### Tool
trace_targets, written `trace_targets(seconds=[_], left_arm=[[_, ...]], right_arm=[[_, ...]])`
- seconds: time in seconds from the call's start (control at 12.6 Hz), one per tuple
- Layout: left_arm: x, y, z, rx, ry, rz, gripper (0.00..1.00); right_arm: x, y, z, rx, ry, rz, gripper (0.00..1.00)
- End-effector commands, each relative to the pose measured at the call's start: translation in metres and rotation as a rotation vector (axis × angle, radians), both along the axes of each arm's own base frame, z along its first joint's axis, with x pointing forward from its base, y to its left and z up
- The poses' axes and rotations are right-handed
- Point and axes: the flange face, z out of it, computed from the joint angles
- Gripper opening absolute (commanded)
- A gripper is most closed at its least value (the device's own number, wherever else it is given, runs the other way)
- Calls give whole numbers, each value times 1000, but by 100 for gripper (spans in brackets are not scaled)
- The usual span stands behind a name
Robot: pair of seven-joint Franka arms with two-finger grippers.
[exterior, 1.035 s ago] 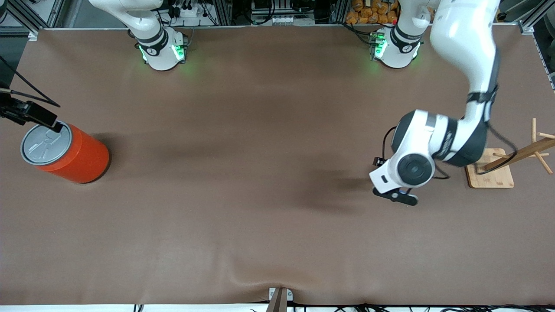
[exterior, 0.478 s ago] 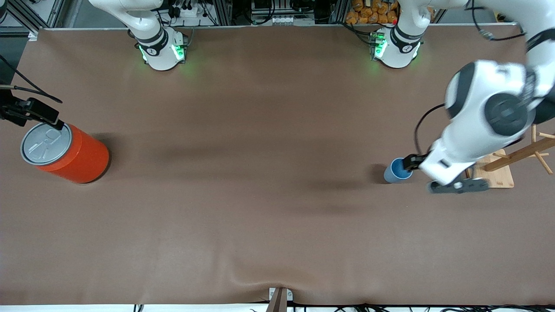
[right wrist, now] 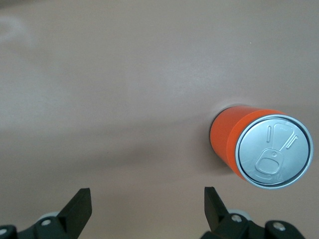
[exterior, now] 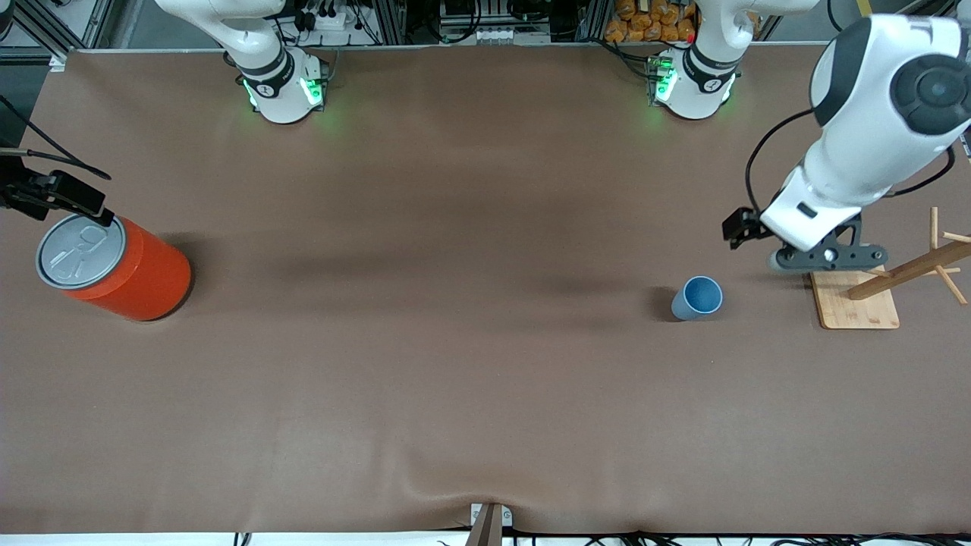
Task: Flip cup
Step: 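Set the cup upright on the table and open the left gripper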
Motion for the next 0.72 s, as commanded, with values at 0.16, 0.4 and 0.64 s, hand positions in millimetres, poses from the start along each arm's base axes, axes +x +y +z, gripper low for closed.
trace_targets(seconds=[0.16,0.4,0.64], left_arm=[[-18,51,61,-63,-3,-15,100],[-21,51,82,-91,44,1,100],[-11,66,92,-87,96,36,100]], right_arm=[[2,5,3,-11,-7,29,100],[2,10,3,-13,-7,40,100],[2,10,2,-13,-2,41,100]])
